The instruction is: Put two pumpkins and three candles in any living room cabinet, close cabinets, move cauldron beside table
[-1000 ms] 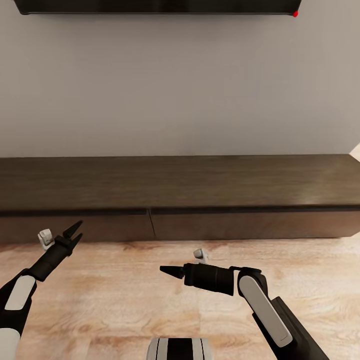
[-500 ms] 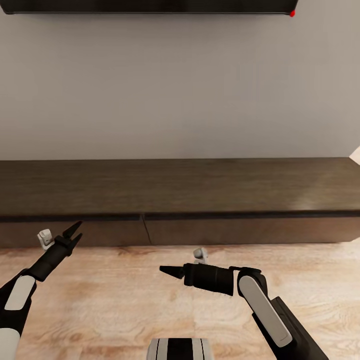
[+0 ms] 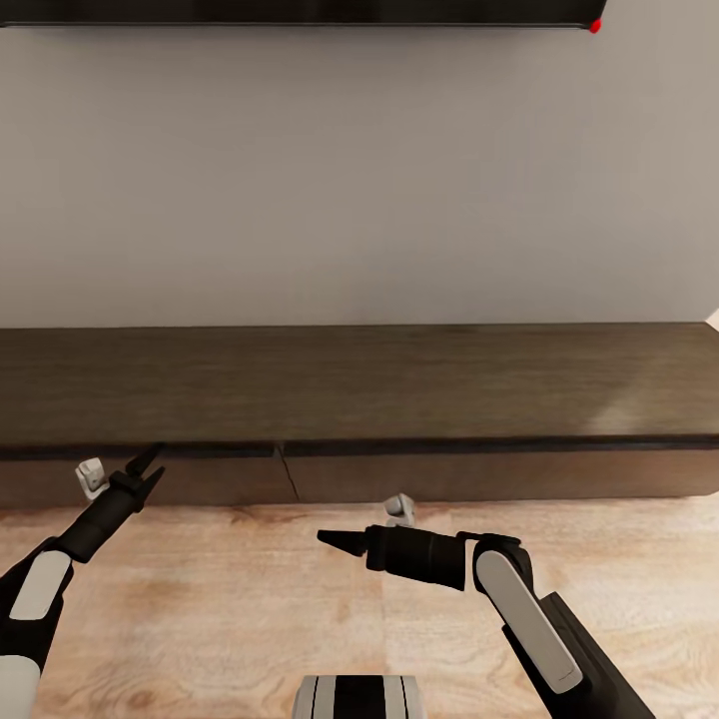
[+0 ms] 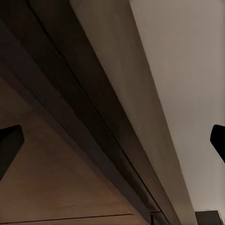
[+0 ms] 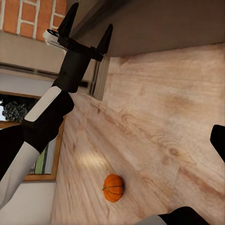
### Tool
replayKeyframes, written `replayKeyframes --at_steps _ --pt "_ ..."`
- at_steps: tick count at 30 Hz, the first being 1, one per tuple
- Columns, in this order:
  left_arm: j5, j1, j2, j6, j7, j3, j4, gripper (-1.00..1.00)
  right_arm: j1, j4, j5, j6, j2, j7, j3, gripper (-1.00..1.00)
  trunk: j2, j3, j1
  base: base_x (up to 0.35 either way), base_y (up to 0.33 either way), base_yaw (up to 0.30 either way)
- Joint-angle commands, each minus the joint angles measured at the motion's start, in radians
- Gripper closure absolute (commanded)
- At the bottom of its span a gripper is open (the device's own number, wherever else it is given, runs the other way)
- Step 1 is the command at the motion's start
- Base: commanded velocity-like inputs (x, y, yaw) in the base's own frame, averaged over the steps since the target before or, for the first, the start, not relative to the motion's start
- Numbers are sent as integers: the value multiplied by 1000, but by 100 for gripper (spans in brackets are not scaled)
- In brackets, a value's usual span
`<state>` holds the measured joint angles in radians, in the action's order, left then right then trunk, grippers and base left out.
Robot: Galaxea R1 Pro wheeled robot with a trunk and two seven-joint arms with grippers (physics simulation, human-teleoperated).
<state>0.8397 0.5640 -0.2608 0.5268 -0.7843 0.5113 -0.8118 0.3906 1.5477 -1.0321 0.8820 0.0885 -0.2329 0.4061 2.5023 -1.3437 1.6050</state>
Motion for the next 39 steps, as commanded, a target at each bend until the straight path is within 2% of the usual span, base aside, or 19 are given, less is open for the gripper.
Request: replayKeyframes --at_steps 1,29,32,37,39 --pt "5 1 0 7 -1 1 1 -100 1 0 6 1 0 -6 0 -100 0 -1 0 41 0 0" --pt "5 1 0 6 -4 1 3 -100 1 0 6 -3 2 -8 0 -100 0 -1 0 2 0 0" --pt "6 1 0 6 -4 1 4 -100 1 0 6 -3 4 -8 0 -100 1 -12 1 0 0 0" --pt "7 1 0 6 -4 1 3 -100 1 0 6 -3 3 -8 0 -100 1 -12 1 0 0 0" --pt "7 1 0 6 -4 1 3 -100 1 0 6 -3 3 -8 0 -100 1 -20 2 0 0 0"
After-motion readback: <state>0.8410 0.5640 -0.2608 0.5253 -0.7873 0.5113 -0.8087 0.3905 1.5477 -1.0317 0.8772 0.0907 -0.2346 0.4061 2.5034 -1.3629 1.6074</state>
